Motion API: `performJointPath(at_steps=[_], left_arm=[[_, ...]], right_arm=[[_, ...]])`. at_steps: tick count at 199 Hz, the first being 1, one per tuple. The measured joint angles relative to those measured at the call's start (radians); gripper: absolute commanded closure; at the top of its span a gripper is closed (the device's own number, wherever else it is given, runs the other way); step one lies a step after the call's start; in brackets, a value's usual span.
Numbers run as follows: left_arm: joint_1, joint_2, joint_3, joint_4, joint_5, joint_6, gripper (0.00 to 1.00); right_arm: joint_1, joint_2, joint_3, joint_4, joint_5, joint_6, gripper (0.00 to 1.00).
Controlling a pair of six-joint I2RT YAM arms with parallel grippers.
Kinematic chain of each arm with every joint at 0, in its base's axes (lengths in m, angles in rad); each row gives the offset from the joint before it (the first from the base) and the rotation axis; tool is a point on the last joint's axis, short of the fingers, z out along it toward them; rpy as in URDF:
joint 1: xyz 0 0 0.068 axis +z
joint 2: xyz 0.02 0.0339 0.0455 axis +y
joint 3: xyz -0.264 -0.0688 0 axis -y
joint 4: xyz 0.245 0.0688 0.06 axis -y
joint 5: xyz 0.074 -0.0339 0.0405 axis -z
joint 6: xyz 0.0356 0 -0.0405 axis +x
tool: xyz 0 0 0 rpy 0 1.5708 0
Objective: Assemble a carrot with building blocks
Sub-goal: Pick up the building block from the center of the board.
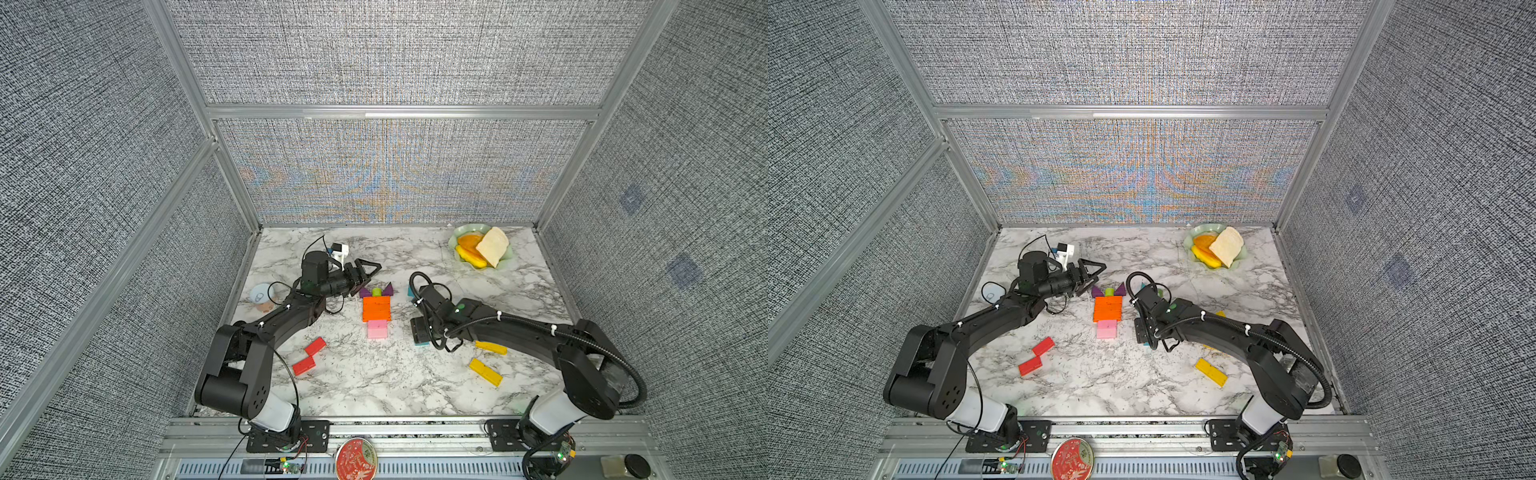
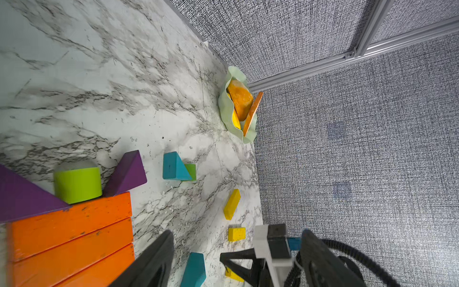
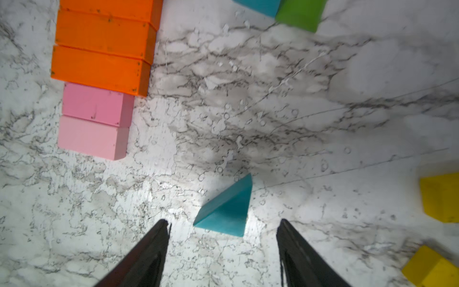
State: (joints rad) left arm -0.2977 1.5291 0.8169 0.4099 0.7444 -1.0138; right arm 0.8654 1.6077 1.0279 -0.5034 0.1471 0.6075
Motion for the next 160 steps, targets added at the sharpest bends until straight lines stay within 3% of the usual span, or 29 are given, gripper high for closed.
performJointPath(at_steps=[78, 160], left_arm=[[-0.008, -0.002, 0.0, 0.0, 0.0, 0.0, 0.19], [-0.01, -0.004, 0.0, 0.0, 0.0, 0.0, 0.19]], right_arm=[[0.056, 0.095, 0.018, -0.021, 0.058, 0.055, 0.29], [0.049, 0.17, 0.043, -0.011, 0.066, 0.024, 0.42]])
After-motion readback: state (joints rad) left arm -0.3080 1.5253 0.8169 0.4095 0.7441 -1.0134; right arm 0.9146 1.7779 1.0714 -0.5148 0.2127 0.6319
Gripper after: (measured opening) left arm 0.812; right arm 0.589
